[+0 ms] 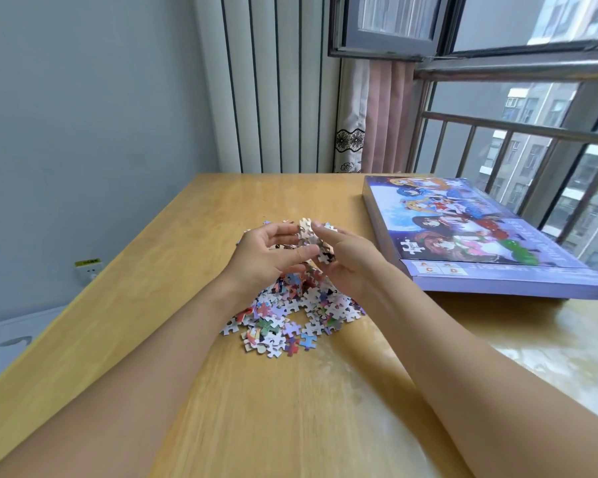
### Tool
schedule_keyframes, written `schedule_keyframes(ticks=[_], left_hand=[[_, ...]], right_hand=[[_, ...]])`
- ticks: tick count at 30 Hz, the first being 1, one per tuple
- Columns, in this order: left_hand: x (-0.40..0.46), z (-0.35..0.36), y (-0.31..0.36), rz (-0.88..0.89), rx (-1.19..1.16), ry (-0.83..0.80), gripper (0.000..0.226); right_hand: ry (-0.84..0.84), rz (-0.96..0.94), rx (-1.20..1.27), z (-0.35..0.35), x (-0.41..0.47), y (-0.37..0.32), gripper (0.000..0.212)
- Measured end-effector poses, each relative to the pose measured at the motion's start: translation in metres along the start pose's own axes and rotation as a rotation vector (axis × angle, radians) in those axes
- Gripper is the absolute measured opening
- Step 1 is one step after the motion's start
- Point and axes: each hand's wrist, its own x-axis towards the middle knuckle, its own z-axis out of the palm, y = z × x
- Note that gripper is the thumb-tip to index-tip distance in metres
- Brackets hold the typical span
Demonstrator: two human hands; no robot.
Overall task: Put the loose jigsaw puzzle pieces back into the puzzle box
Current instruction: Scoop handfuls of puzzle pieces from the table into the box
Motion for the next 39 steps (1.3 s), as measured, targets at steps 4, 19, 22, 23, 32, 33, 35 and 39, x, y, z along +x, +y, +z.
schedule_keyframes(ticks=[4,19,22,23,32,33,35,39], left_hand=[[0.004,0.001,-0.01,0.027,0.057,0.004,0.06],[0.007,0.002,-0.008,0.049,0.001,0.171,0.031],[0.008,0.0,-0.008,0.154,0.219,0.22,0.023],[0.007,0.001,-0.007,0.181,0.257,0.231,0.022],[-0.007,0.01,0.007,0.347,0.394,0.228,0.003],[-0.009,0.015,0.008,0.365,0.432,0.188,0.003],[-0.012,0.029,0.01,0.39,0.485,0.093,0.007],[-0.007,0.054,0.018,0.502,0.667,-0.121,0.029]], right_hand=[[-0.013,0.046,0.018,0.005,-0.003,0.006,0.037],[-0.004,-0.001,0.011,0.013,-0.008,0.006,0.025],[0.031,0.004,0.011,0.014,-0.009,0.004,0.025],[0.052,0.018,0.018,0.013,-0.011,0.002,0.027],[-0.005,0.223,-0.011,-0.018,-0.067,-0.022,0.015],[-0.018,0.237,-0.019,-0.024,-0.076,-0.026,0.015],[-0.037,0.254,-0.013,-0.035,-0.093,-0.036,0.017],[-0.043,0.223,-0.017,-0.052,-0.119,-0.058,0.016]])
